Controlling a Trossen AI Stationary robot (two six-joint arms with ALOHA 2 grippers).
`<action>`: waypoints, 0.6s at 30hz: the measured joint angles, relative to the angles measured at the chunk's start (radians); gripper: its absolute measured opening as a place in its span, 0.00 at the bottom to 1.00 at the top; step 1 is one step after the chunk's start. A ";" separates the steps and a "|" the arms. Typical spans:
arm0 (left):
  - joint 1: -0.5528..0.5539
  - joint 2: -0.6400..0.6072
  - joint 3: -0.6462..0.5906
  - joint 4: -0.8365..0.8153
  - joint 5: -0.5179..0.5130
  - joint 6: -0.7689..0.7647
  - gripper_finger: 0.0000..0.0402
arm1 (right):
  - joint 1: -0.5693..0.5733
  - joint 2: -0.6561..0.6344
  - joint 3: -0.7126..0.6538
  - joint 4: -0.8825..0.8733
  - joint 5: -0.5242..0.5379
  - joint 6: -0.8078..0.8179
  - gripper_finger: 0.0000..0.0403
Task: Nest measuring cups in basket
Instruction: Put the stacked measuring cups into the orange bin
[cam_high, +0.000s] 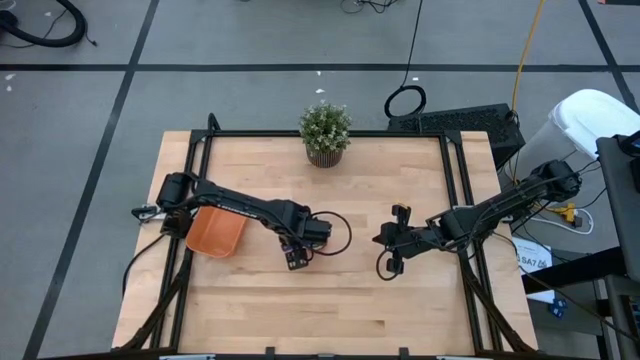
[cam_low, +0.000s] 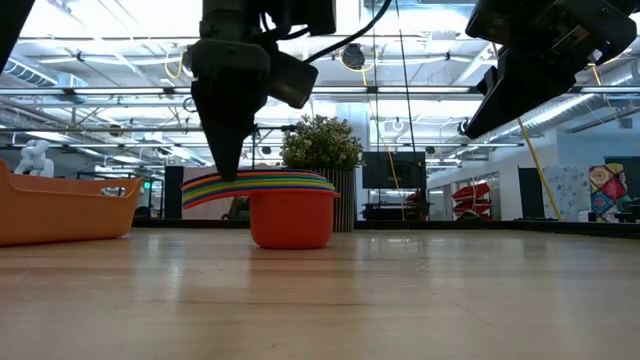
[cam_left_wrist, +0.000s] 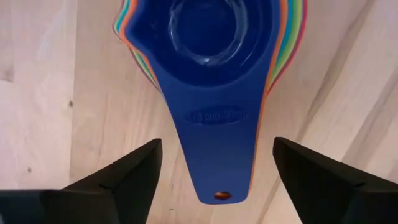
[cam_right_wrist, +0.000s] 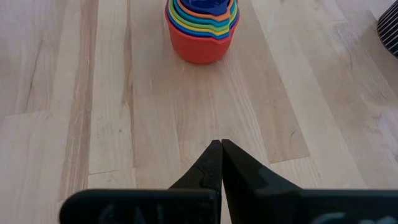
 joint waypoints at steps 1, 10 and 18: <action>0.000 0.000 -0.005 0.001 0.000 0.000 0.75 | 0.000 0.000 0.000 0.000 0.000 0.000 0.00; 0.000 0.000 -0.052 0.056 -0.001 0.006 0.74 | 0.000 0.000 0.000 0.000 0.000 0.008 0.00; 0.001 0.000 -0.061 0.098 -0.001 0.008 0.76 | 0.000 0.000 0.000 0.000 0.000 0.008 0.00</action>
